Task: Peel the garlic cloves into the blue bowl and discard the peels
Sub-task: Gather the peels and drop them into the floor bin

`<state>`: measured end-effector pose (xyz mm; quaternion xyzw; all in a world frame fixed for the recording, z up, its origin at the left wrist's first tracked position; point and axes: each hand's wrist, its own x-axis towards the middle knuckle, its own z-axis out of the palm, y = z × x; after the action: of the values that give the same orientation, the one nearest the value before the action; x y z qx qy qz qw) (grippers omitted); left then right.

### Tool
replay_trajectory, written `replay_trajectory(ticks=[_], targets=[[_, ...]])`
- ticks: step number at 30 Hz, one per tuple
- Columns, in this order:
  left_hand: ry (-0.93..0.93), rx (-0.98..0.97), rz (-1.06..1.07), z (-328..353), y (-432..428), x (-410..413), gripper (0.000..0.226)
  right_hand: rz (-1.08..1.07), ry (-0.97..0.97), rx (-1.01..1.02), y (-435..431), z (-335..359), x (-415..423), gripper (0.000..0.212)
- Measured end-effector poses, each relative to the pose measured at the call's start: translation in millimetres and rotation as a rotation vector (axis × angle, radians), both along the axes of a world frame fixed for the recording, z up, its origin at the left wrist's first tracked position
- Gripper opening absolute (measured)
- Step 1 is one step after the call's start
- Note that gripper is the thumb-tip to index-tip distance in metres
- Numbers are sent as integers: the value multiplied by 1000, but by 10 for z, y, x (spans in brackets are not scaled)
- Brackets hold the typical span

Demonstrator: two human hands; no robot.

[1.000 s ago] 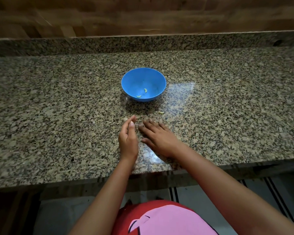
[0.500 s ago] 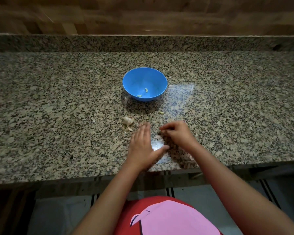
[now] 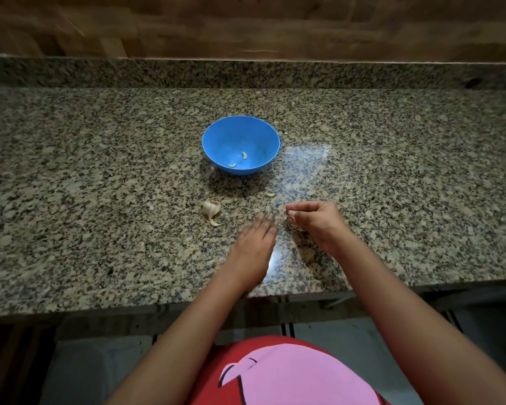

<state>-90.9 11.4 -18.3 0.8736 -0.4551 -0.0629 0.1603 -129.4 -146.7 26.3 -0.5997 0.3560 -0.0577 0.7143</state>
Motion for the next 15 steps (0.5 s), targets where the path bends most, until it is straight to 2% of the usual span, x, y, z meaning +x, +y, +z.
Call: replay_trajectory(ticks=[2, 4, 10, 13, 15], targets=[[-54, -83, -8, 18, 70, -63, 61, 31, 1, 16, 6, 2, -2, 15], [-99, -141, 25, 27, 111, -105, 57, 52, 16, 15, 4, -14, 2, 15], [-7, -175, 206, 76, 88, -176, 22, 99, 26, 55, 46, 11, 30, 14], [135, -298, 388, 153, 63, -158, 19, 142, 10, 98, 149, 82, 48, 15], [345, -460, 598, 266, 128, -148, 18, 177, -23, 131, 260, 141, 70, 14]])
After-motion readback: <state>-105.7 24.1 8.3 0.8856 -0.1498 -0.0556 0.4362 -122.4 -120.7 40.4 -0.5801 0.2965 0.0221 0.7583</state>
